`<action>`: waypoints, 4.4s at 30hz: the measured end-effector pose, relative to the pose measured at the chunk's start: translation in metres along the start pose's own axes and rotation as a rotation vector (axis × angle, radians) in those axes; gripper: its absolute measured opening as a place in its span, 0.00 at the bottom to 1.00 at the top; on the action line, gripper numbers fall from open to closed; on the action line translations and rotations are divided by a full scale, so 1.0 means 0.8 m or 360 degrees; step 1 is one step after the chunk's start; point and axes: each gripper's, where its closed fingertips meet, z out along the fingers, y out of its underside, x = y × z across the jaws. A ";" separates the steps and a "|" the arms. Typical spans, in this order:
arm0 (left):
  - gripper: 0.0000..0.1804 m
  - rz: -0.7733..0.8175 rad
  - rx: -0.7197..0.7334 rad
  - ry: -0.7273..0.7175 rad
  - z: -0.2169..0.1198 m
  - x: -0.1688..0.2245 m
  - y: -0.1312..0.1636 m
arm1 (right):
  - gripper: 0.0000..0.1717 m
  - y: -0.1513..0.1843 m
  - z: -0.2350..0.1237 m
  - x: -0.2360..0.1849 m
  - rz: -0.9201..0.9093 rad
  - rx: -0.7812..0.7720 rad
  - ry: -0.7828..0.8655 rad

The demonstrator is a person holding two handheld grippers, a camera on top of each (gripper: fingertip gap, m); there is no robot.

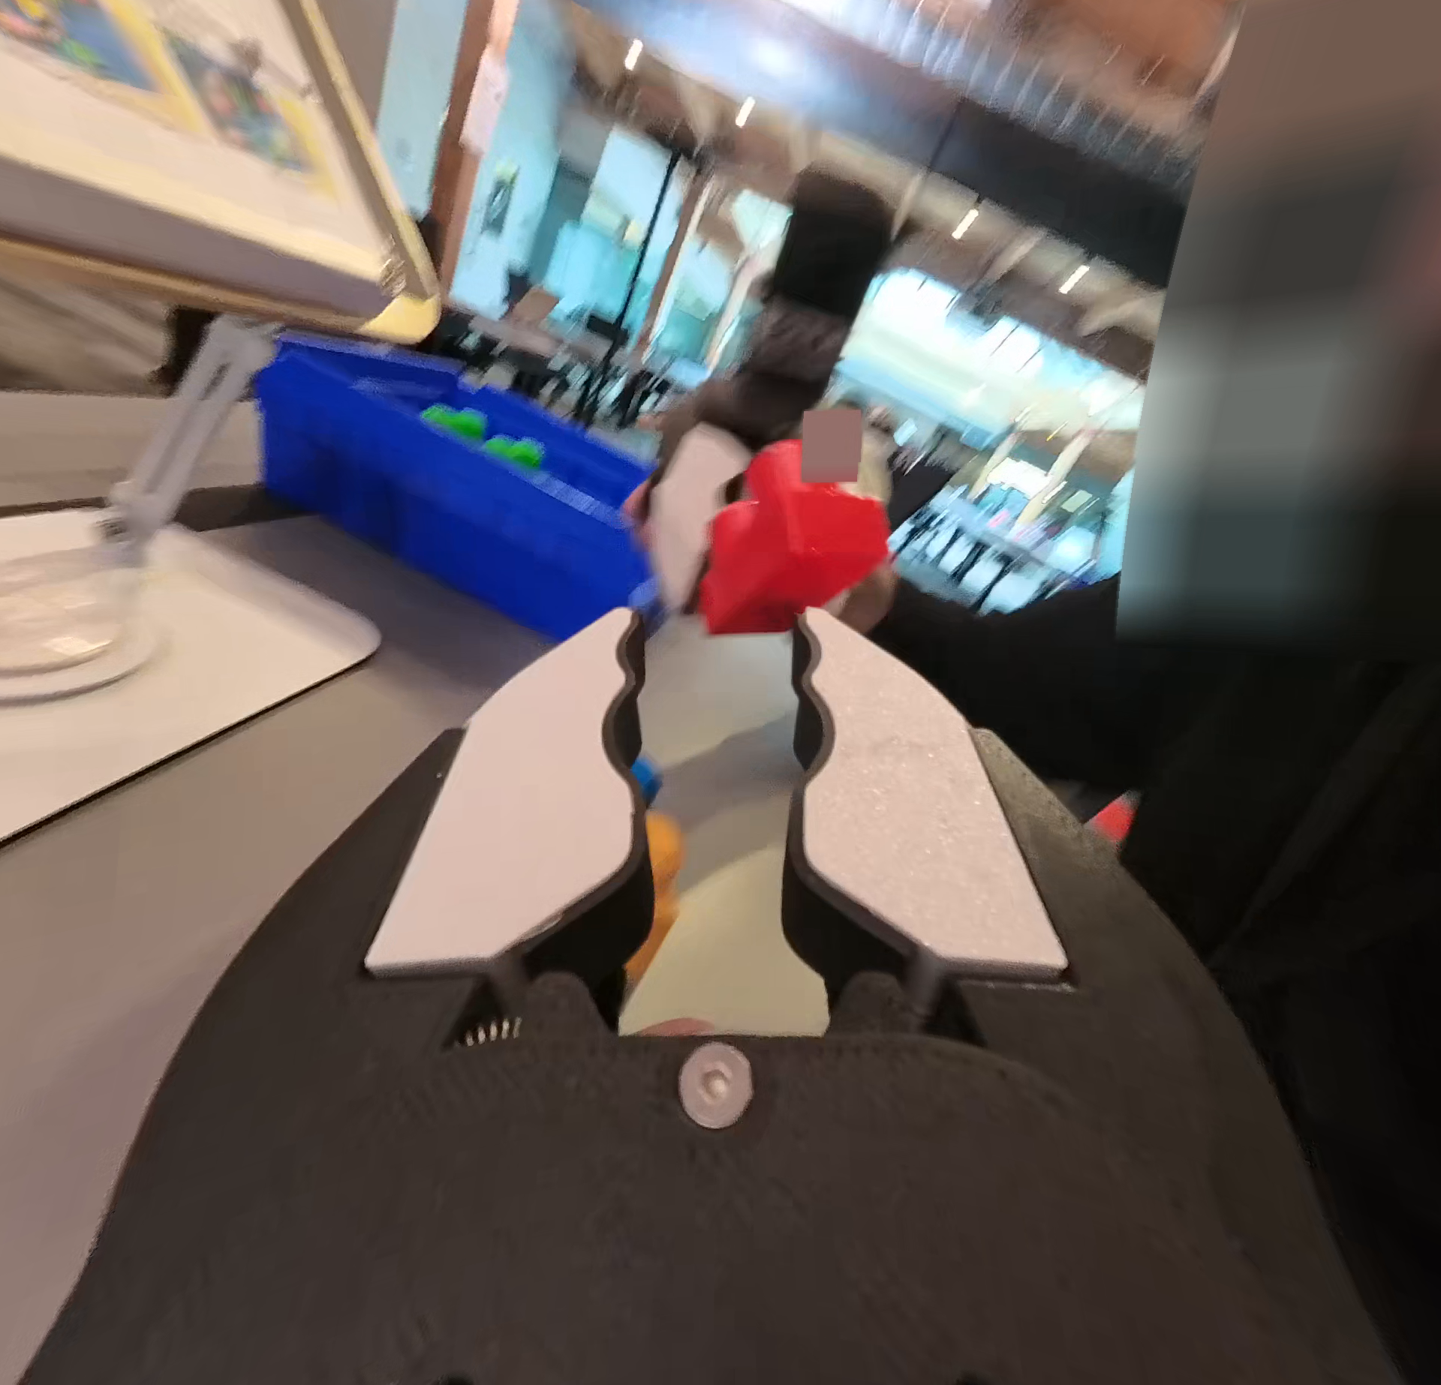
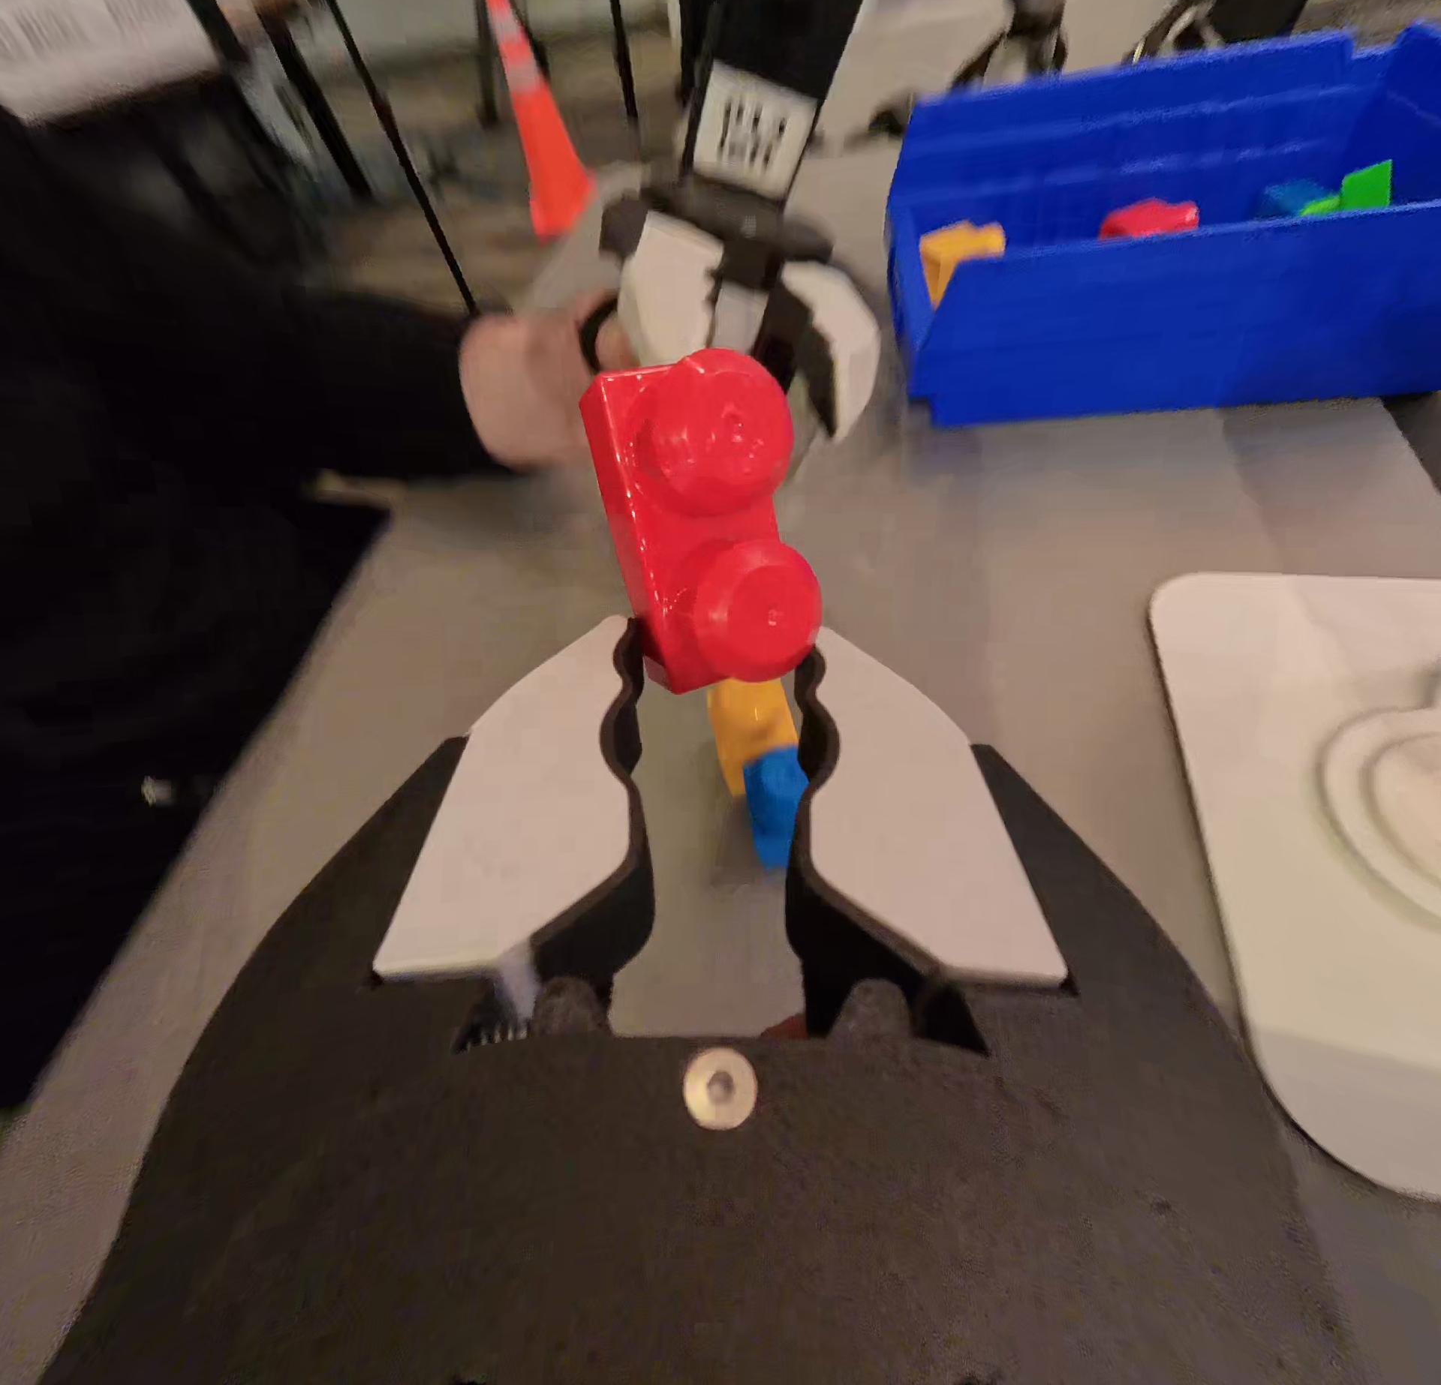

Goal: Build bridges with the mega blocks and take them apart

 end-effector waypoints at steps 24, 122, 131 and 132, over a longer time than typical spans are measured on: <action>0.41 0.0599 -0.0965 -0.0353 0.029 -0.036 0.139 | 0.23 0.183 0.008 -0.039 -0.0412 -0.1075 0.0103; 0.21 0.0610 -0.1315 -0.0298 0.068 -0.063 0.173 | 0.22 0.157 -0.020 -0.029 -0.0379 -0.0961 0.0138; 0.31 0.0616 -0.1283 -0.0305 0.058 -0.062 0.157 | 0.22 0.156 -0.022 -0.028 -0.0382 -0.0957 0.0143; 0.31 0.0614 -0.1289 -0.0318 0.052 -0.062 0.154 | 0.22 0.156 -0.023 -0.028 -0.0382 -0.0957 0.0143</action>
